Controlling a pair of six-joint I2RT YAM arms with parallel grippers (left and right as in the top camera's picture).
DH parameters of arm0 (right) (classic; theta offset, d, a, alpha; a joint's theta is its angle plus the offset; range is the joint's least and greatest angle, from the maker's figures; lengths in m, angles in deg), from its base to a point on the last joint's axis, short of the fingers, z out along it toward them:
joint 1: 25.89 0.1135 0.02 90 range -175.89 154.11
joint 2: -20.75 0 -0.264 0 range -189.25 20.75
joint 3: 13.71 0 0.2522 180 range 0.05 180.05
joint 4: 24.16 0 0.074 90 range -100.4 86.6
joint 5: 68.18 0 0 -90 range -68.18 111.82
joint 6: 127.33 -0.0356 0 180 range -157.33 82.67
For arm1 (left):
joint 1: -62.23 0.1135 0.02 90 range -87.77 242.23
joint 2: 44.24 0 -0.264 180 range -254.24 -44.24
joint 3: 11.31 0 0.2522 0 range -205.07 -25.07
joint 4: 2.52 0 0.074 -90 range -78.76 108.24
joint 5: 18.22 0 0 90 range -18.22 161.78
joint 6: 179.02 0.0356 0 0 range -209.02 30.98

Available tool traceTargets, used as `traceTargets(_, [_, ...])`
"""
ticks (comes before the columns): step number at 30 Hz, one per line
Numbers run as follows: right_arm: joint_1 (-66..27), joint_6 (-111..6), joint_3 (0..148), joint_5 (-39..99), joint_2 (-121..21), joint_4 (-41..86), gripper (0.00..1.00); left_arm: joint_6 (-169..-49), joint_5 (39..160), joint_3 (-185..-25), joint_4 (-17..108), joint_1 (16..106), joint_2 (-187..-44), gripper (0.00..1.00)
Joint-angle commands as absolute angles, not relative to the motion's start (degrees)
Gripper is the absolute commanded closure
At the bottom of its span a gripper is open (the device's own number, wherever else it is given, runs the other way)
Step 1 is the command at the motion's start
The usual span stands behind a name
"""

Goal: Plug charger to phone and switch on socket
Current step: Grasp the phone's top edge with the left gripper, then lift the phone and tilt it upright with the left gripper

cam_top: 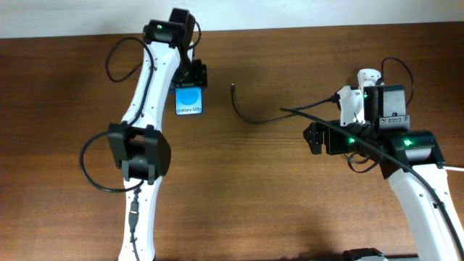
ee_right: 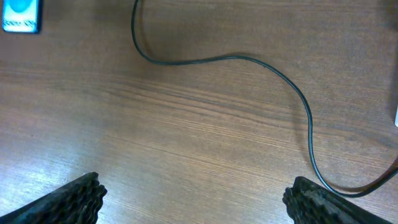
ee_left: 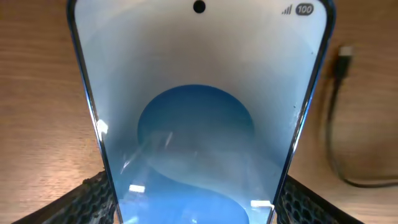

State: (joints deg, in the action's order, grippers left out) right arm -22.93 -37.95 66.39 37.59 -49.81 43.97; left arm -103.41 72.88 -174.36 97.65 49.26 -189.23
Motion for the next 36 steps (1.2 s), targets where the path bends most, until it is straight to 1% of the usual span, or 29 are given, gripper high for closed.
traceTargets(1, [-22.51,-37.58,67.25,37.92,-50.03,44.23,0.02,-103.79,73.89,-179.61,99.66,49.26,-188.75,0.30])
traceTargets(2, [-22.51,-37.58,67.25,37.92,-50.03,44.28,0.02,-103.79,74.89,-180.44,100.05,49.28,-188.75,0.38])
traceTargets(4, [-22.51,-37.58,67.25,37.92,-50.03,44.28,0.02,-103.81,77.65,-181.23,100.25,49.28,-188.75,0.72])
traceTargets(5, [-22.51,-37.58,67.25,37.92,-50.03,44.28,0.02,-103.79,79.35,-181.25,100.32,49.26,-188.75,0.87])
traceTargets(6, [-22.51,-37.58,67.25,37.92,-50.03,44.28,0.02,-103.79,82.30,-181.25,100.60,49.26,-188.75,1.00])
traceTargets(10, [-22.51,-37.80,67.25,37.94,-50.03,44.28,0.02,-103.94,88.88,-181.25,102.96,49.28,-188.53,1.00])
traceTargets(14, [-22.51,-38.24,67.25,37.94,-50.03,44.25,0.02,-111.37,89.54,-181.25,106.92,49.63,-187.41,1.00])
traceTargets(16, [-22.51,-39.05,67.25,37.94,-50.03,44.23,0.02,-113.88,92.64,-181.25,107.97,50.36,-186.37,1.00])
traceTargets(20, [-22.51,-39.75,67.25,38.16,-50.03,44.21,0.02,-113.91,105.58,-181.25,107.97,51.54,-184.88,1.00])
traceTargets(24, [-22.51,-39.75,67.25,38.16,-50.03,44.21,0.02,-114.41,111.24,-181.25,107.97,51.54,-184.88,1.00])
traceTargets(27, [-22.51,-39.75,67.25,38.16,-50.03,44.23,0.01,-121.56,118.85,-181.25,107.97,51.54,-184.88,1.00])
traceTargets(34, [-22.51,-39.75,67.25,38.16,-50.03,44.21,0.02,-121.88,121.60,-181.25,107.97,51.54,-184.88,1.00])
traceTargets(36, [-22.51,-39.75,67.25,38.14,-50.03,44.21,0.02,-125.91,121.58,-181.25,107.97,51.54,-184.88,1.00])
